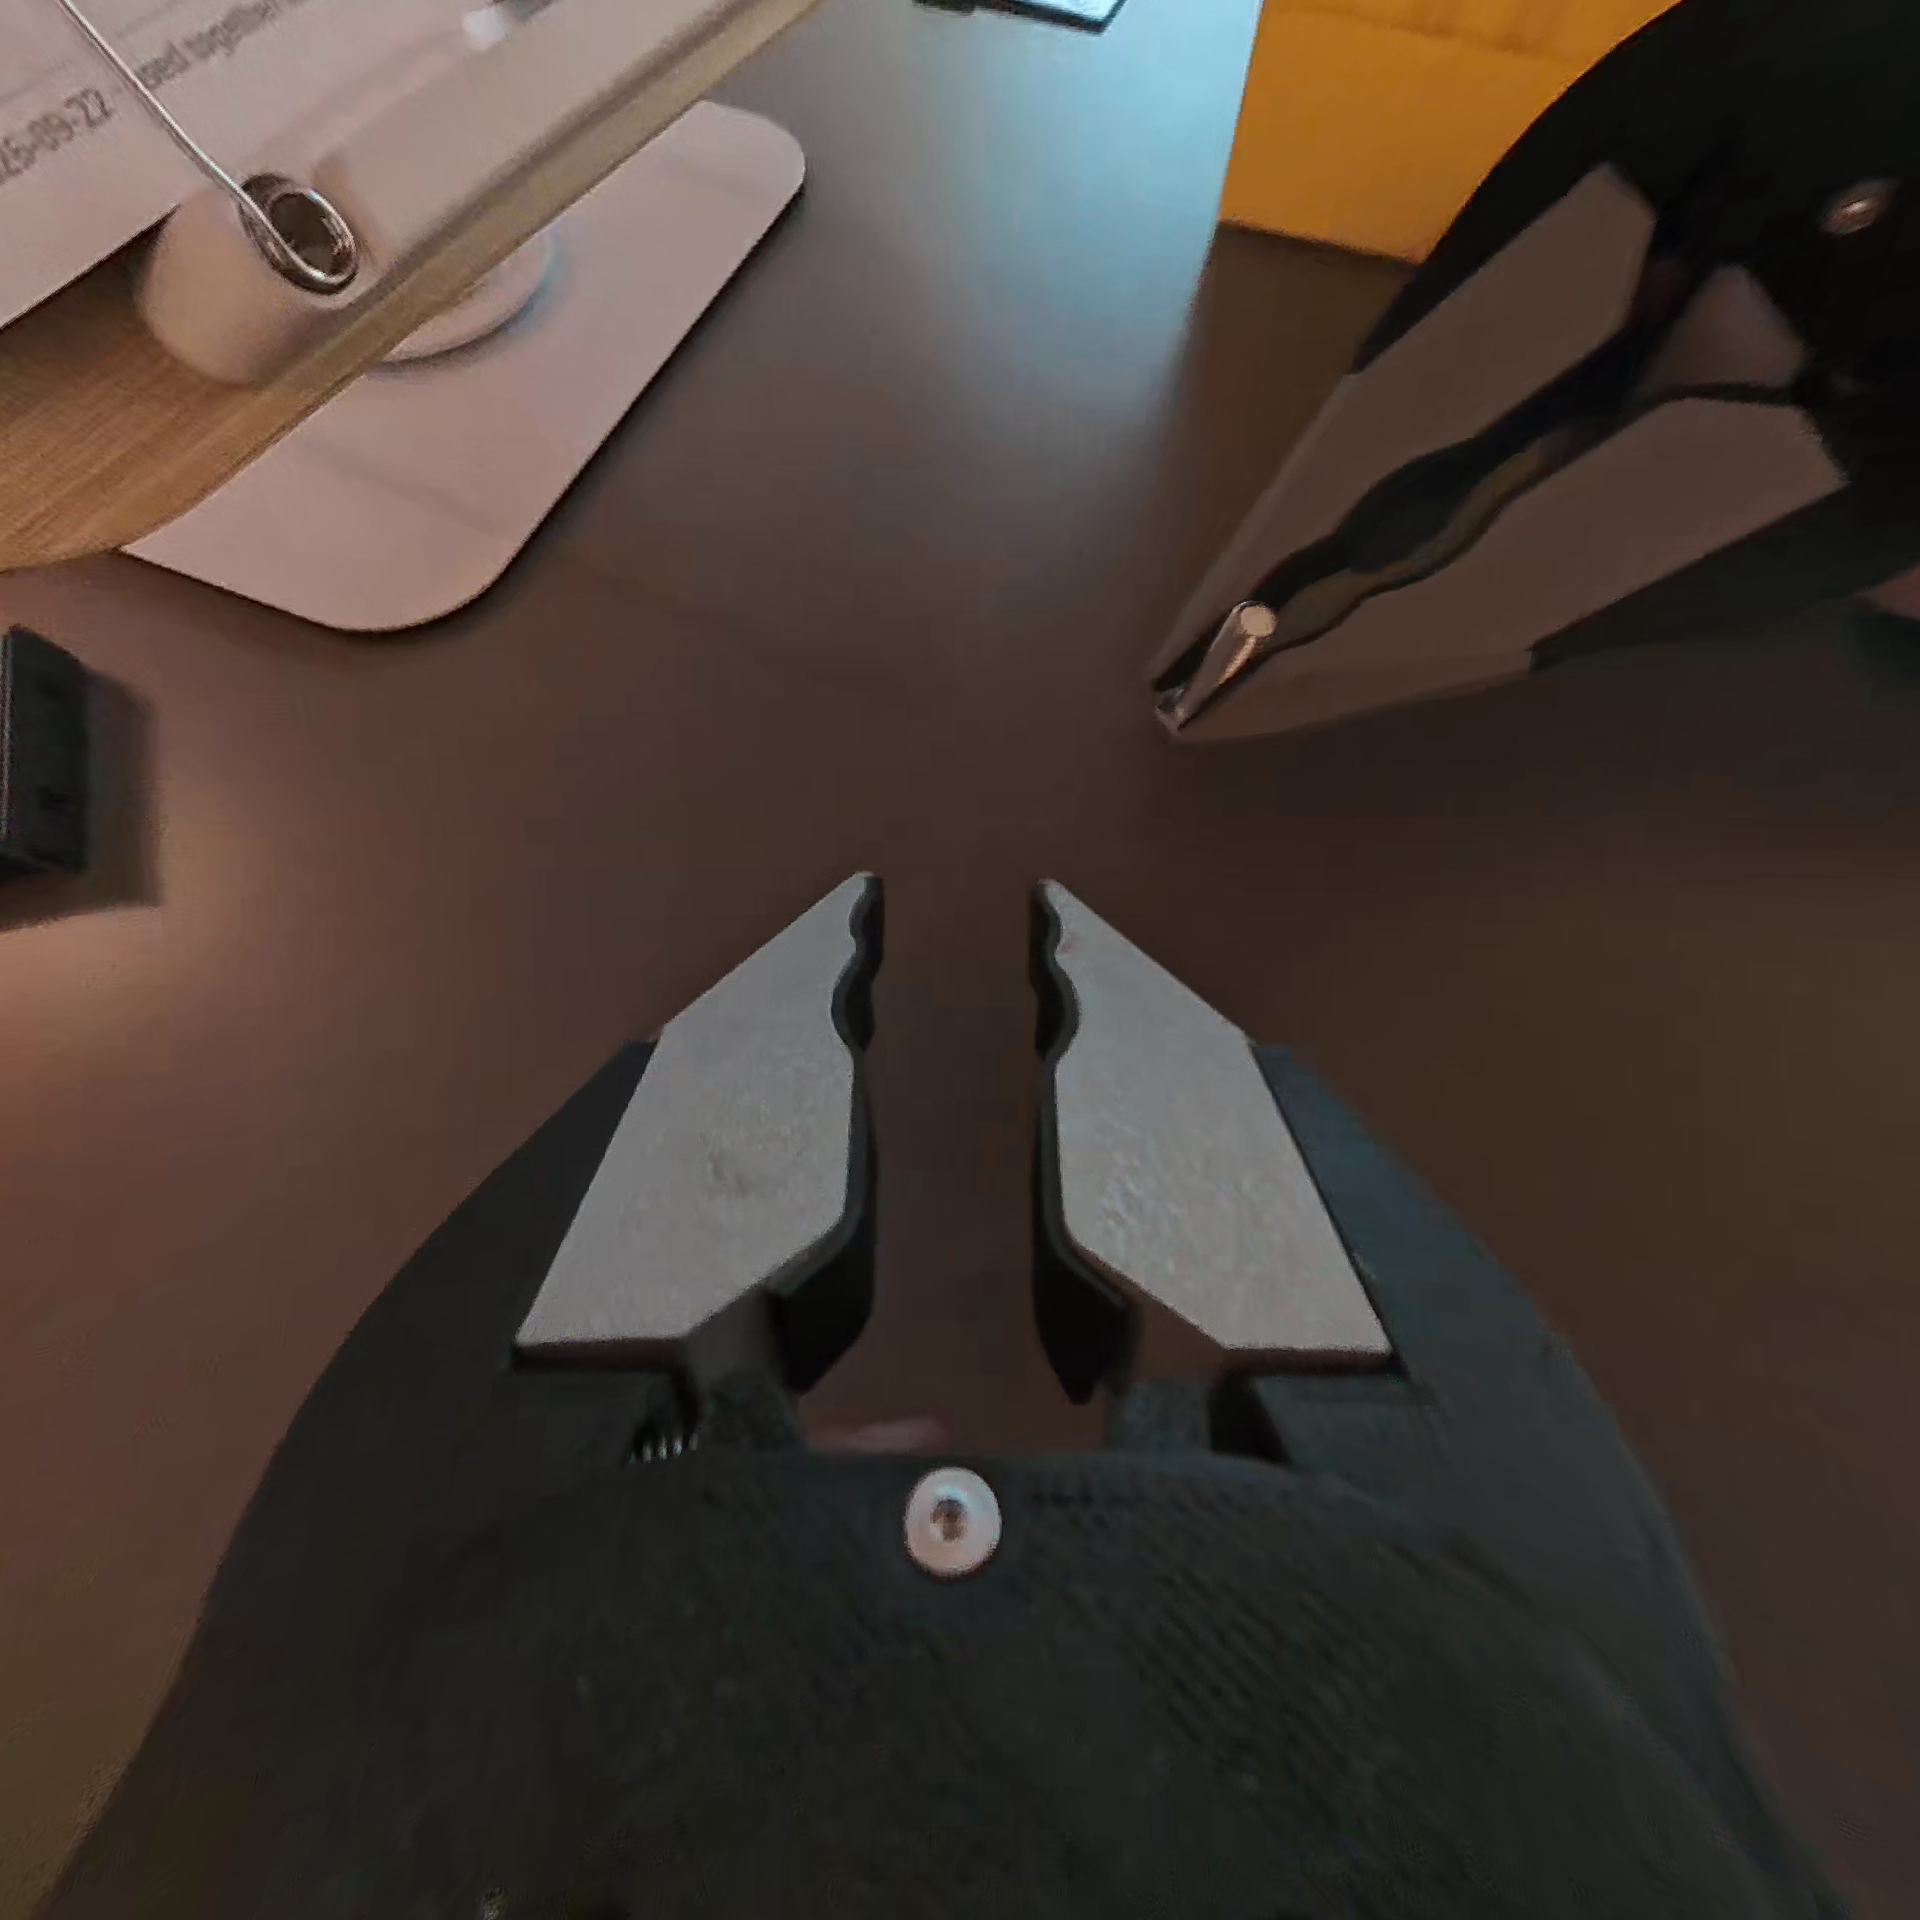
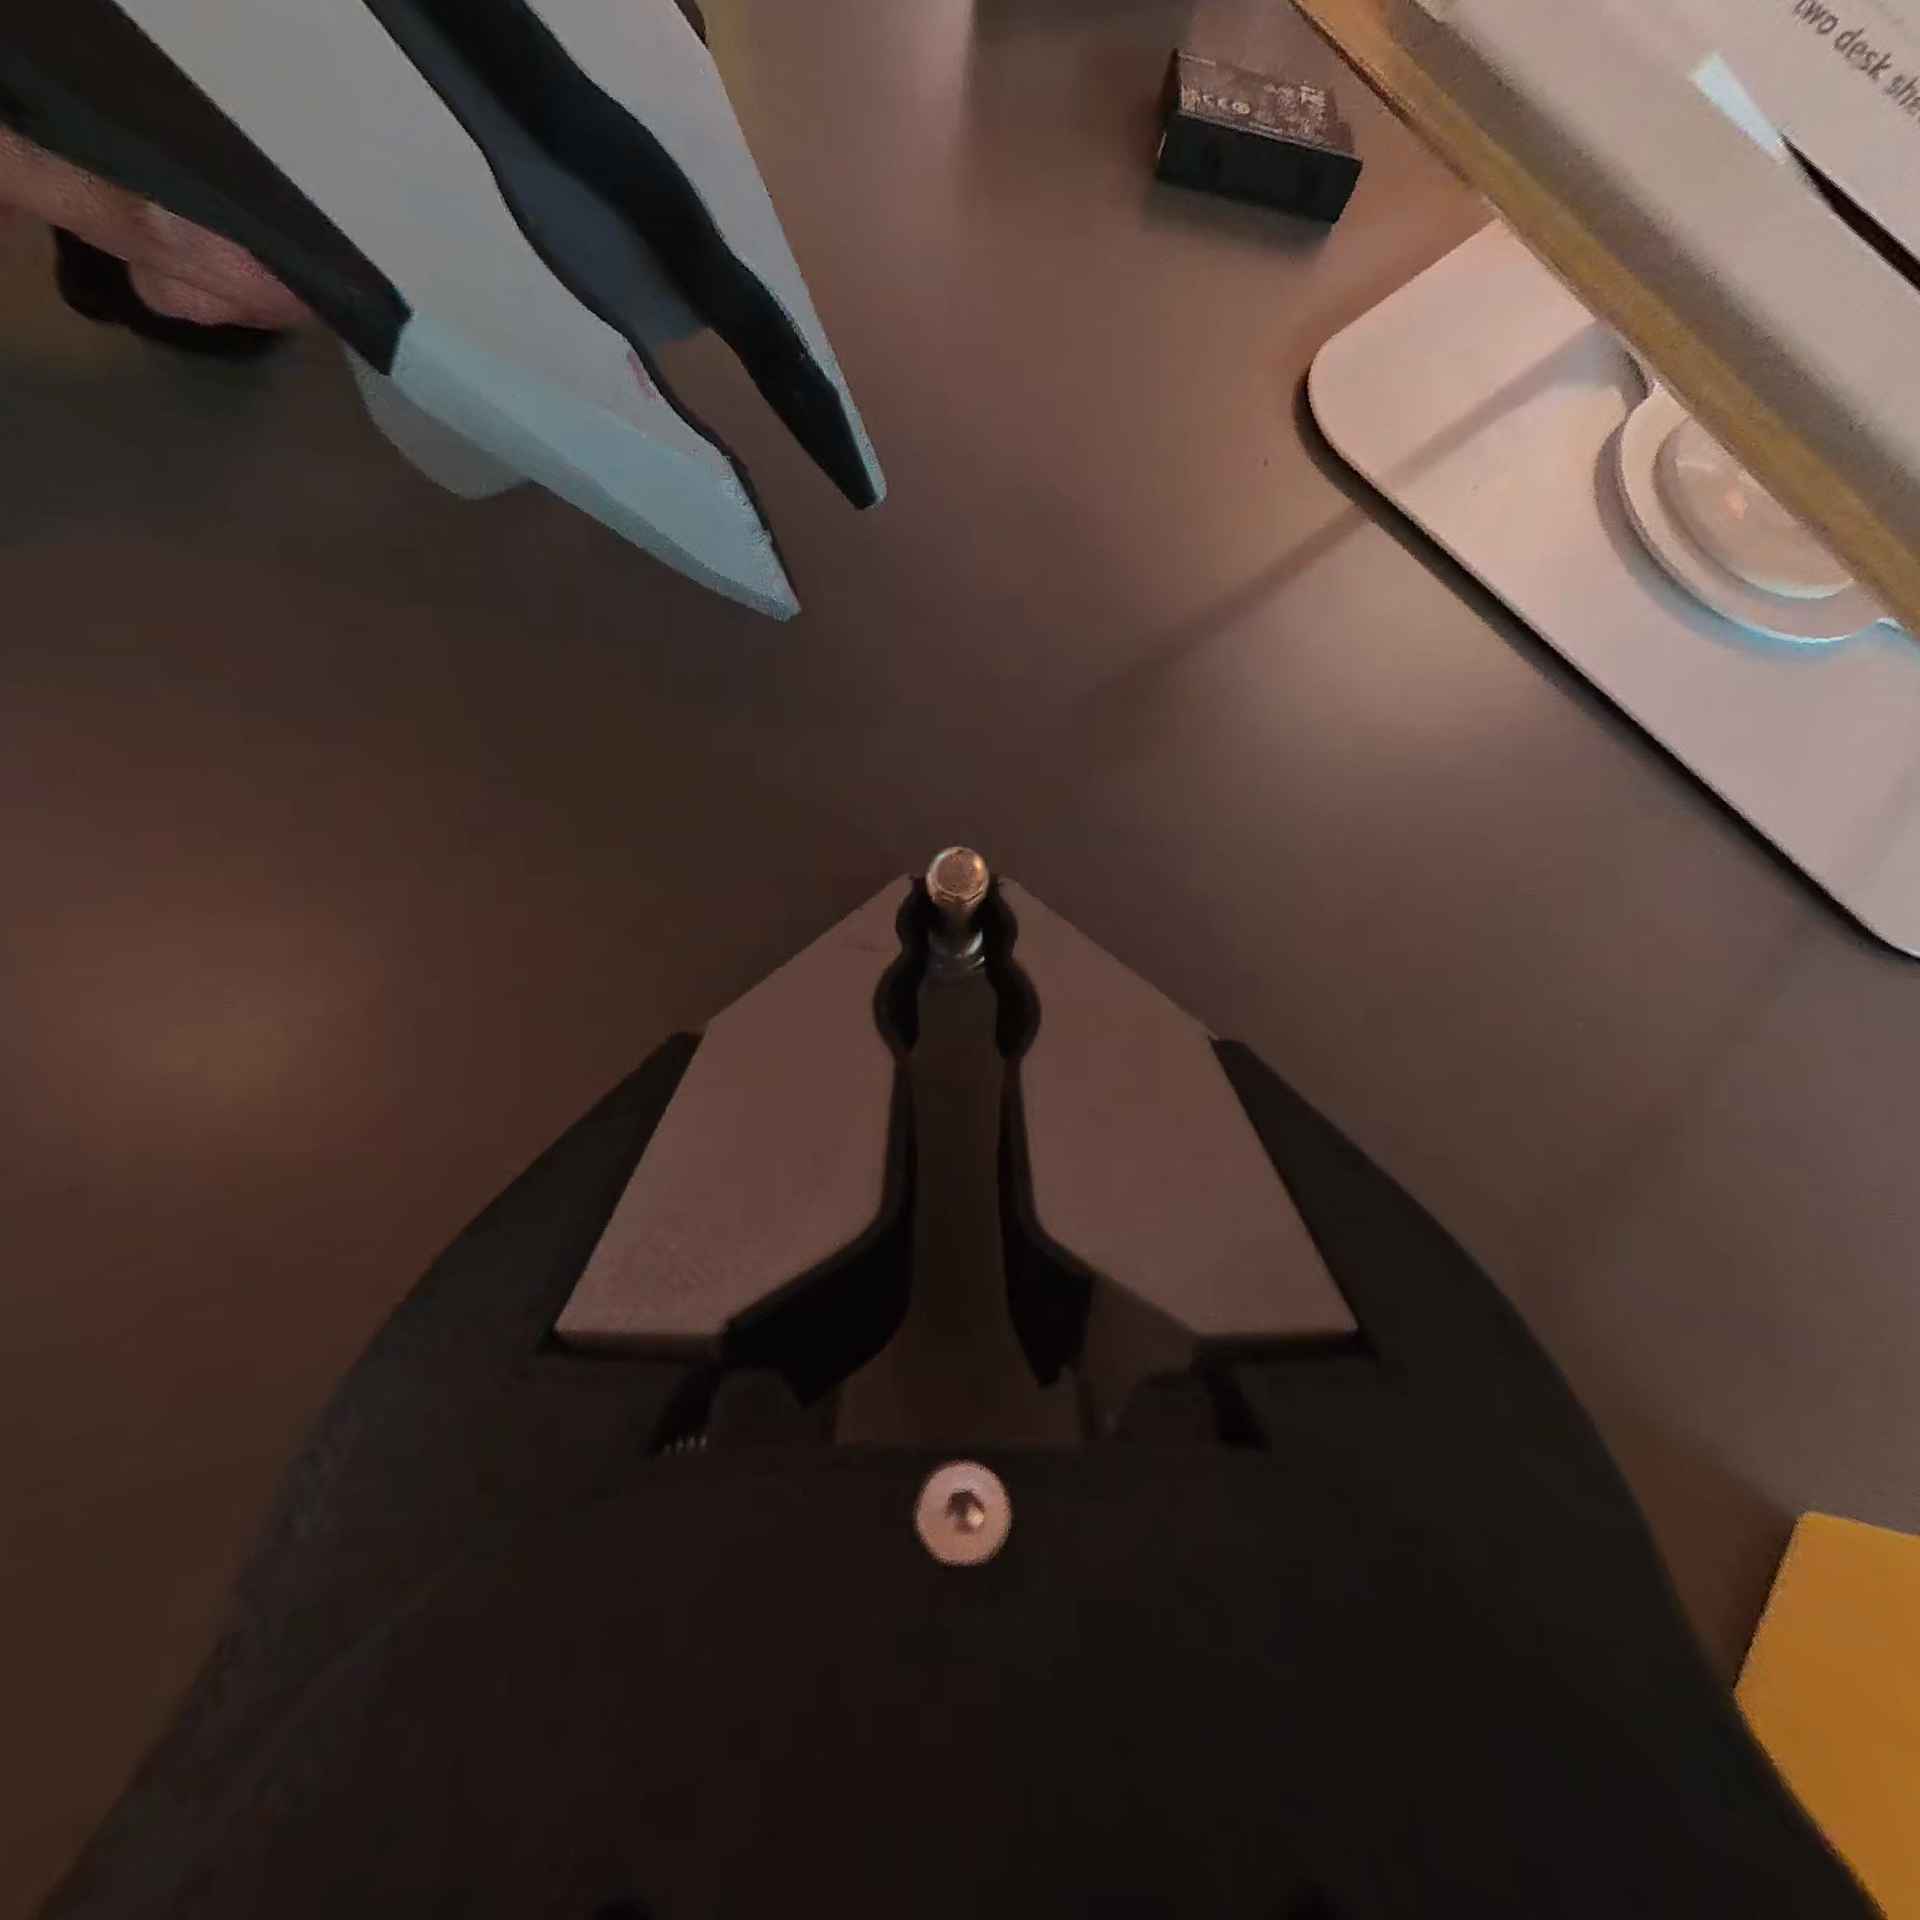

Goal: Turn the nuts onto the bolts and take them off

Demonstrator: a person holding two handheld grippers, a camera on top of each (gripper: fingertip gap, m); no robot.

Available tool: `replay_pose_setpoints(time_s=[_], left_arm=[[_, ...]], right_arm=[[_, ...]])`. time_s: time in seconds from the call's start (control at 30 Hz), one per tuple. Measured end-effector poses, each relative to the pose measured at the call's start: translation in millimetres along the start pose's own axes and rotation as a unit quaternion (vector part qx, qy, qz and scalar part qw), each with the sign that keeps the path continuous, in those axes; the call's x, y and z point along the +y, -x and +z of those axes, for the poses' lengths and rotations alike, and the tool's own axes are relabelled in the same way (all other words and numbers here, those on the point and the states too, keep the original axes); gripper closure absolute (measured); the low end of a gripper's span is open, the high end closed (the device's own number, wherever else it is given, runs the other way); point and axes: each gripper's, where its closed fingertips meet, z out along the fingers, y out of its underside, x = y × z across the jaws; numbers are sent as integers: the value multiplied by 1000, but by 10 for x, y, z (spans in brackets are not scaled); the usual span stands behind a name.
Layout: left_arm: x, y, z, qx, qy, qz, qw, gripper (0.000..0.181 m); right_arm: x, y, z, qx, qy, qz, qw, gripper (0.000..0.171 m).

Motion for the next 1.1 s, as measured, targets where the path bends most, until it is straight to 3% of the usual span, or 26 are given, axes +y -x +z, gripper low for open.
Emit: replay_pose_setpoints(time_s=[0.23, 0.47, 0.53, 0.8, 0.93, 1.1], left_arm=[[18, 48, 38, -21, 12, 6, 1000, 155], [-14, 83, 34, -32, 1, 20, 999, 155], [-27, 94, 32, -37, -2, 28, 999, 155], [-136, 136, -44, -42, -45, 17, 998, 157], [-159, 119, -35, -43, -49, 27, 997, 158], [-150, 32, 25, -41, -36, 56, 997, 159]], right_arm=[[-12, -13, -34, -27, -13, 30, 999, 159], [-206, -98, -158, -49, -87, 64, 993, 132], [-296, -175, -206, -36, -119, 75, 989, 119], [-500, -420, -381, 38, -191, 81, 978, 102], [-506, -634, -536, 94, -217, 90, 967, 92], [-370, -820, -636, 108, -226, 141, 958, 85]])
